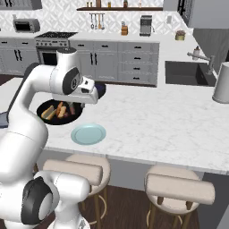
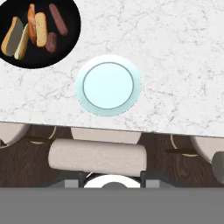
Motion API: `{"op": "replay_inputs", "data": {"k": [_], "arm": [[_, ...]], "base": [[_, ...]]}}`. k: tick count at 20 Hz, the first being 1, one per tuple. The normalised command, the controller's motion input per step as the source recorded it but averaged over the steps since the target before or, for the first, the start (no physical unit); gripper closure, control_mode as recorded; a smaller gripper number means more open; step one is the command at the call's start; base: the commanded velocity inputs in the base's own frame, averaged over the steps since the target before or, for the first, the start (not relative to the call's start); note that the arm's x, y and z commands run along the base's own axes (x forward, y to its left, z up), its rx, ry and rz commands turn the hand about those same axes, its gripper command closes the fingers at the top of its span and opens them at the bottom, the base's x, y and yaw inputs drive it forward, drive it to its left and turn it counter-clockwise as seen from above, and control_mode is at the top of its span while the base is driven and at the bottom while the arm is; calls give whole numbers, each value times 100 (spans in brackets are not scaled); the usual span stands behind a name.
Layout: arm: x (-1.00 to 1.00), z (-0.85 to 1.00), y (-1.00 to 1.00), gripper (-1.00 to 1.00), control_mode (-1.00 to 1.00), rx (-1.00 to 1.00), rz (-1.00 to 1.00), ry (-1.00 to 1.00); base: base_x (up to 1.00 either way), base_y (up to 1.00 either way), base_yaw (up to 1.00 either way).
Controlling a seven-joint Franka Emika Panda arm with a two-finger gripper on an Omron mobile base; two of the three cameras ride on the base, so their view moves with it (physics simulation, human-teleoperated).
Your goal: Place one bun and one sausage from the bowl on each plate.
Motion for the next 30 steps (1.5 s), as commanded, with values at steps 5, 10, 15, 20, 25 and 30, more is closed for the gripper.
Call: {"op": "replay_inputs", "data": {"k": [5, 10, 15, 20, 25, 30], "arm": [[0, -7, 7, -100, -100, -1, 0, 0], [23, -8, 70, -100, -100, -10, 0, 0], [95, 0, 97, -100, -100, 0, 0, 0], [100, -18, 100, -100, -100, 0, 0, 4], [71, -32, 69, -100, -100, 8, 0, 2], [60, -31, 57, -100, -100, 3, 0, 22]], "base": [[0, 0, 0], [0, 0, 0], [0, 0, 0], [0, 0, 0], [0, 0, 0], [0, 0, 0]]}}
